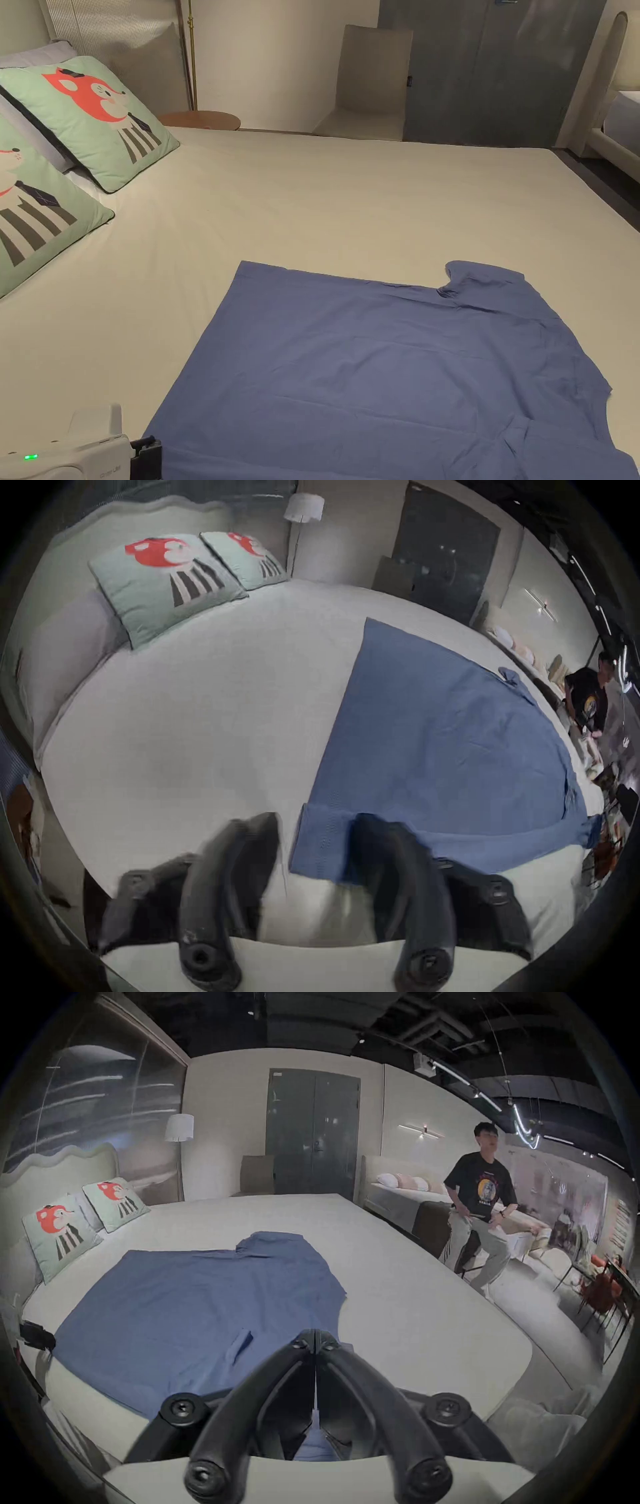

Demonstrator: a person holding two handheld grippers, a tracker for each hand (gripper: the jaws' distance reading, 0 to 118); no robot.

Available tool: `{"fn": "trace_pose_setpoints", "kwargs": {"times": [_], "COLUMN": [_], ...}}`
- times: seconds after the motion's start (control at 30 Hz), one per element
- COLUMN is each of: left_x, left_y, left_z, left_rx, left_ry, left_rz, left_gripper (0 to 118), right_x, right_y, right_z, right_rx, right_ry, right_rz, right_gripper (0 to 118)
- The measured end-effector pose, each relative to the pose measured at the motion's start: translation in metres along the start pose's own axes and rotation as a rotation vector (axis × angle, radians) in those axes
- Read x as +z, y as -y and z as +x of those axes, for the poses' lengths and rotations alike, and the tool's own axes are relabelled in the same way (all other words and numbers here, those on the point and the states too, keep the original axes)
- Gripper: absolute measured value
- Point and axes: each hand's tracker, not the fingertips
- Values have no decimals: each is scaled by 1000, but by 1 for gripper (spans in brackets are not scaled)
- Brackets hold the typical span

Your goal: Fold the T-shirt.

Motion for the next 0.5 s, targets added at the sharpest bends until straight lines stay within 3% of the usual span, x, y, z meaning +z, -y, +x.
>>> {"fn": "trace_pose_setpoints", "kwargs": {"times": [0.03,0.07,0.13,0.17,0.2,0.23,0.27,0.33,0.43,0.5], "left_x": [5,7,12,16,19,23,27,33,40,44], "left_y": [-1,-2,-3,-2,-2,-2,-2,0,3,5], "left_z": [2,4,8,9,10,9,8,6,4,4], "left_rx": [-5,-17,-72,-81,-80,-79,-73,-50,-33,-30], "left_ry": [2,1,-13,-15,-14,-14,-11,-4,2,-2], "left_rz": [1,8,27,34,38,47,54,67,77,82], "left_gripper": [24,15,11,11,11,10,8,8,6,6], "right_x": [0,-1,-5,-8,-10,-15,-19,-21,-31,-32], "right_y": [2,3,7,9,13,17,22,33,49,57], "right_z": [1,2,7,10,12,16,19,24,28,32], "right_rx": [1,1,-8,-15,-23,-20,-20,-2,4,-8], "right_ry": [4,7,10,9,7,-1,2,-14,-14,-38], "right_rz": [-8,-16,-64,-94,-125,-183,-228,-252,-353,-373], "right_gripper": [0,0,5,24,59,101,113,106,105,92]}}
